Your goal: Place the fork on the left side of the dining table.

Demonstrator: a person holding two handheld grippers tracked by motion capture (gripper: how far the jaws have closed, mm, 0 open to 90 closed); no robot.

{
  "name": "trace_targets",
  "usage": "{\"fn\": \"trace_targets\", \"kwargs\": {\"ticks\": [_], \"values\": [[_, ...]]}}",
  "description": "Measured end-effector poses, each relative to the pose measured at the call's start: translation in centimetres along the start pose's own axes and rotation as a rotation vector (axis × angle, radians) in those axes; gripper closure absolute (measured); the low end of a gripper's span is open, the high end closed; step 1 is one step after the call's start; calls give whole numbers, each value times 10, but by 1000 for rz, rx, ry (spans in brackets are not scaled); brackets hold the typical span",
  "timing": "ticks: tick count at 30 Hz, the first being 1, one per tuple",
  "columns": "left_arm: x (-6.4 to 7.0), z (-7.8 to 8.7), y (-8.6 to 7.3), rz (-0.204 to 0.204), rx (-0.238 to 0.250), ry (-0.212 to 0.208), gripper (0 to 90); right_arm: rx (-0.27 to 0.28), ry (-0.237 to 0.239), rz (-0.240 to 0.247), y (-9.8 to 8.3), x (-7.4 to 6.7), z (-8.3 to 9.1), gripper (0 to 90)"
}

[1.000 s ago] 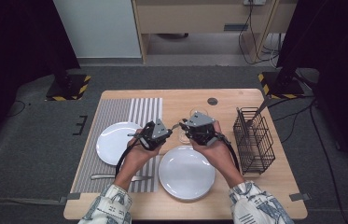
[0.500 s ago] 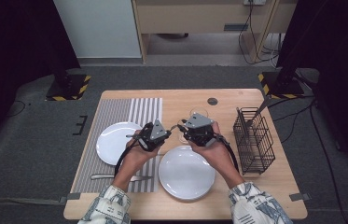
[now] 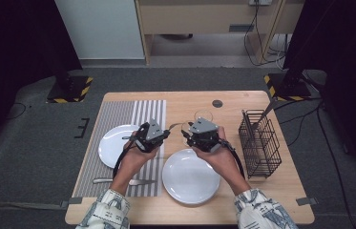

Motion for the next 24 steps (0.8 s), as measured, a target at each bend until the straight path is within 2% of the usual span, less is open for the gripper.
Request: {"fn": "trace_targets", "kwargs": {"ticks": [14, 24], "values": [[-5, 5, 0, -3, 1, 8, 876, -8, 8, 5, -6, -1, -1, 652], [-8, 7, -1, 0, 1, 14, 876, -29, 14, 9, -16, -3, -1, 616]]}}
Point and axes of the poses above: each handheld gripper's, and its own axes: z roughly backward along the jaws, y roughly out of its top, x roughly to its right, the point moved 5 cm from there along -z, roughly forward along the jaws, and after that the axes turned 1 degree about y, right-handed, at the moved point
